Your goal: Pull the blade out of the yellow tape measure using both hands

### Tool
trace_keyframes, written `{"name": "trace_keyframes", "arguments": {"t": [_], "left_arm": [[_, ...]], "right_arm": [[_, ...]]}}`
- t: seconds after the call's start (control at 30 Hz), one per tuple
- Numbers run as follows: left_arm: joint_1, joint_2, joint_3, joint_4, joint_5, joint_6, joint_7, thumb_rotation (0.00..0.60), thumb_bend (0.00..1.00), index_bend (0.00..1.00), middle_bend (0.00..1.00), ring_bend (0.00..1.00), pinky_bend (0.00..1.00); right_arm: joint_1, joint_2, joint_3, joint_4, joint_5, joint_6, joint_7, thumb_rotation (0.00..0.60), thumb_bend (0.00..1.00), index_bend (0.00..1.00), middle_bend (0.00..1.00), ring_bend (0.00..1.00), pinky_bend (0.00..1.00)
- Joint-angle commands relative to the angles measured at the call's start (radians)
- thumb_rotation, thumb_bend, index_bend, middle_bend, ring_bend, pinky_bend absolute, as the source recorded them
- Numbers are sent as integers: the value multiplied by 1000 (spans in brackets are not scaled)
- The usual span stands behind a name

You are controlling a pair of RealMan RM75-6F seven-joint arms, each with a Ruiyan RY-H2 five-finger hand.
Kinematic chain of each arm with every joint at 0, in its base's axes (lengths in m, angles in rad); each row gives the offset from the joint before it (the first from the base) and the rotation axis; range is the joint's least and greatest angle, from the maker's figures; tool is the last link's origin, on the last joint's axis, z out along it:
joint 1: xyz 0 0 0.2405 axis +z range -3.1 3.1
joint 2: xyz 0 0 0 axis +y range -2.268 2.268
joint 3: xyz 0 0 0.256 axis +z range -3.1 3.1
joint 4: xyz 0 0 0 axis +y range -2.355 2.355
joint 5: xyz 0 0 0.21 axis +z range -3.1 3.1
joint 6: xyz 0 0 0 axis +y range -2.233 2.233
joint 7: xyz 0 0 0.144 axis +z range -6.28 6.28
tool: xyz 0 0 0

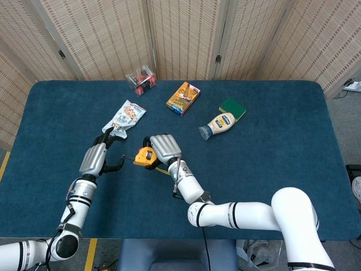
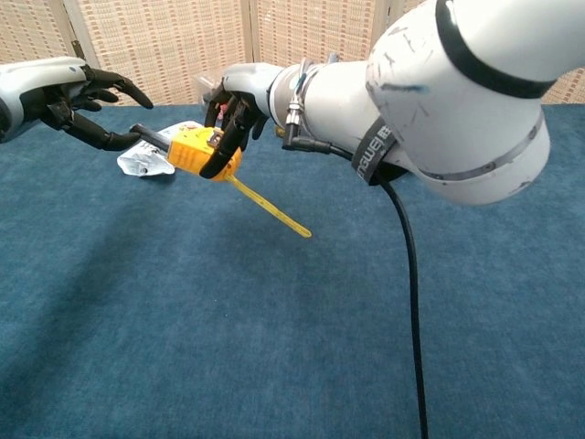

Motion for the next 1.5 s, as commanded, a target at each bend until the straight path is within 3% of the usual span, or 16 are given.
{"name": "trace_keyframes", "arguments": {"t": [0.03, 0.37, 0.77, 1.07, 1.5], "left_arm": [[0, 6, -1, -1, -5, -11, -10, 600, 484, 400, 0, 0, 0], [3, 12, -4, 4, 0, -28, -52, 600, 594, 592, 15, 0, 0], [19, 13, 3, 32, 23, -27, -93, 600, 605, 592, 17, 0, 0], [42, 36, 8, 54, 50, -28, -128, 600, 605, 595, 17, 0, 0], [92, 85, 14, 76, 98, -28, -202, 600, 605, 595, 17, 0, 0]], "right_arm": [[0, 1, -1, 2, 3, 0, -2, 600, 150, 625, 514, 410, 253], [-2, 10, -4, 1, 13, 1, -9, 600, 150, 625, 514, 409, 253], [-23, 50, -23, -23, 9, -2, -14, 600, 151, 625, 514, 410, 253], [-76, 146, -78, -88, -3, -47, -6, 600, 150, 625, 514, 409, 253], [-202, 288, -171, -210, -185, -51, 84, 600, 150, 625, 514, 415, 253]]}}
